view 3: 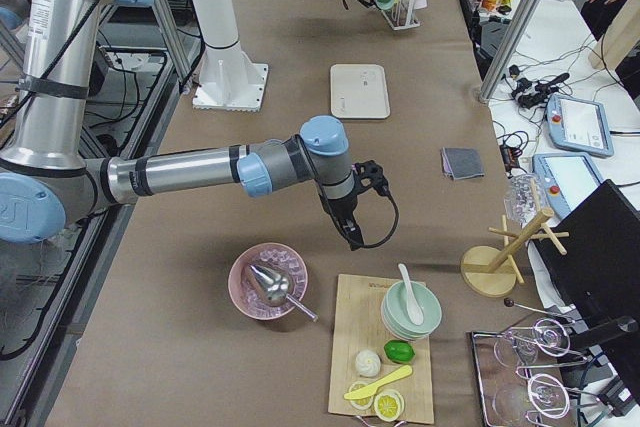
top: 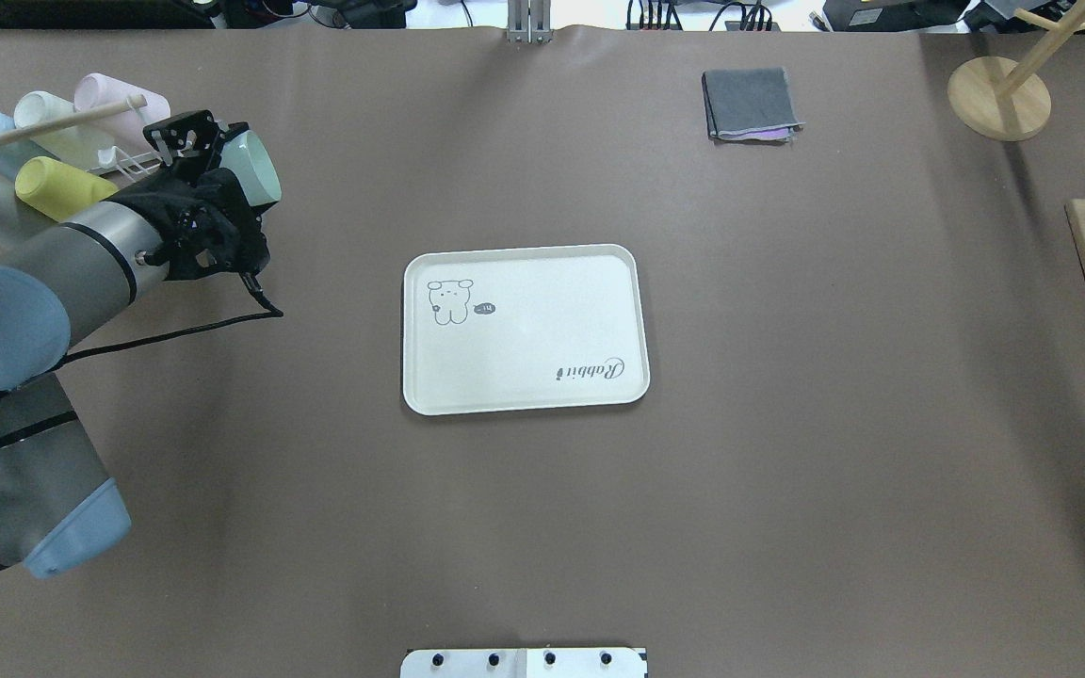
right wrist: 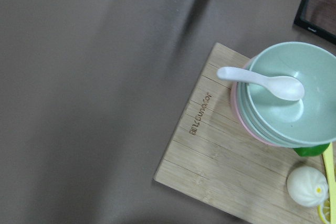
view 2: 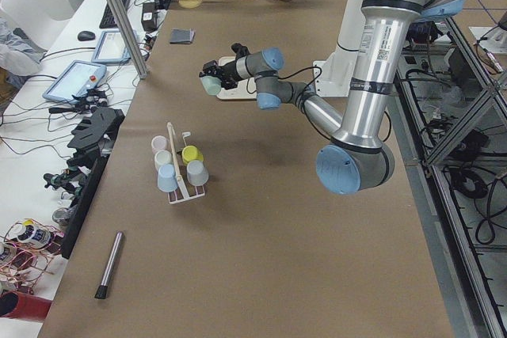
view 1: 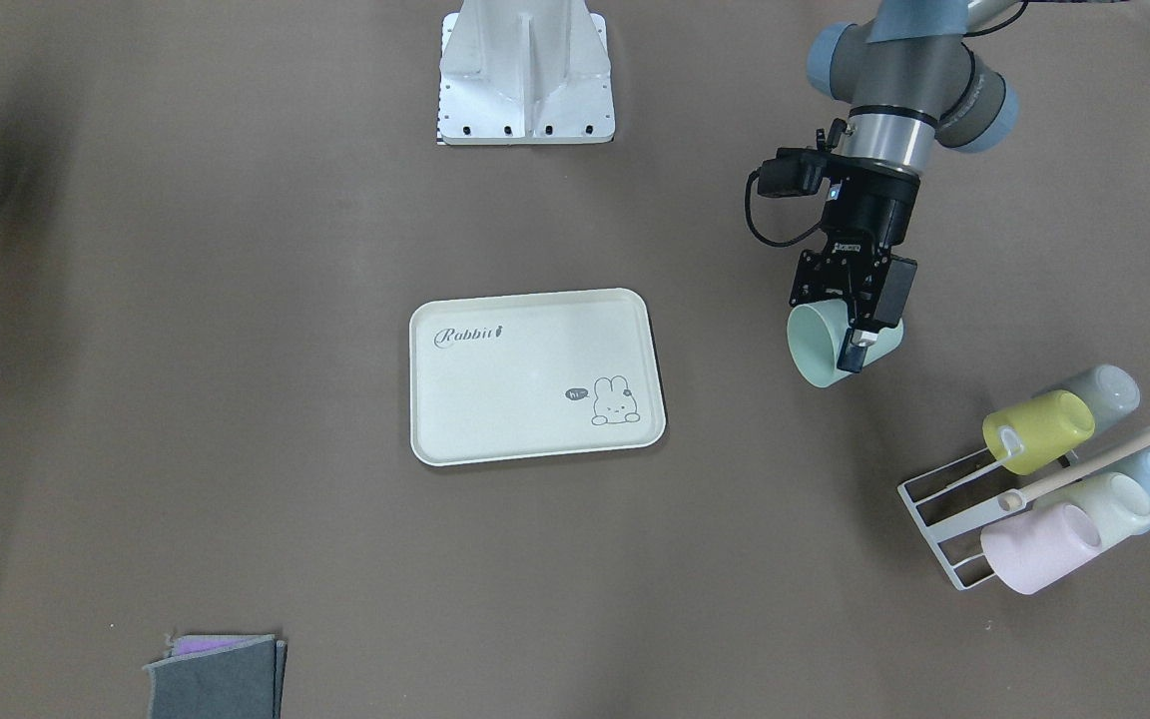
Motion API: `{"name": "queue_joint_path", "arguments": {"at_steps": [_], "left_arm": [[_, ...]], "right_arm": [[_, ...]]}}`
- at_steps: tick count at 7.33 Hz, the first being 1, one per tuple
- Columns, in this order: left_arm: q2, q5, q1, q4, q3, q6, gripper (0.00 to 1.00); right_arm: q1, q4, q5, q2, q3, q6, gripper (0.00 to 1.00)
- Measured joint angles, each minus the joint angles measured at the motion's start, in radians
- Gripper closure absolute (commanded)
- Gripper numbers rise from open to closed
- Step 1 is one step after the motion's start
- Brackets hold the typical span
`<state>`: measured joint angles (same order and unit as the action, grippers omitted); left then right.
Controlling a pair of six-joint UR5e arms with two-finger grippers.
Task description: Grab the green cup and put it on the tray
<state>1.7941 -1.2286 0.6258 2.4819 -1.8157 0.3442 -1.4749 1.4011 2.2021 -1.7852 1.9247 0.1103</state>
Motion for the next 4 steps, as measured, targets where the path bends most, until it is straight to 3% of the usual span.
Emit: {"name": "queue_joint_path", "arguments": {"at_steps": [2, 4], "left_arm": [[0.013, -0.003, -0.051, 0.166, 0.114, -0.186, 0.22], [0.085, 0.002, -0.111, 0.243, 0.214, -0.375, 0.22]], "right_arm": [[-0.077, 0.03, 0.046, 0.088, -0.155, 0.026, 0.0], [-0.109, 0.071, 0.09, 0.235, -0.3, 0.02, 0.0]]}}
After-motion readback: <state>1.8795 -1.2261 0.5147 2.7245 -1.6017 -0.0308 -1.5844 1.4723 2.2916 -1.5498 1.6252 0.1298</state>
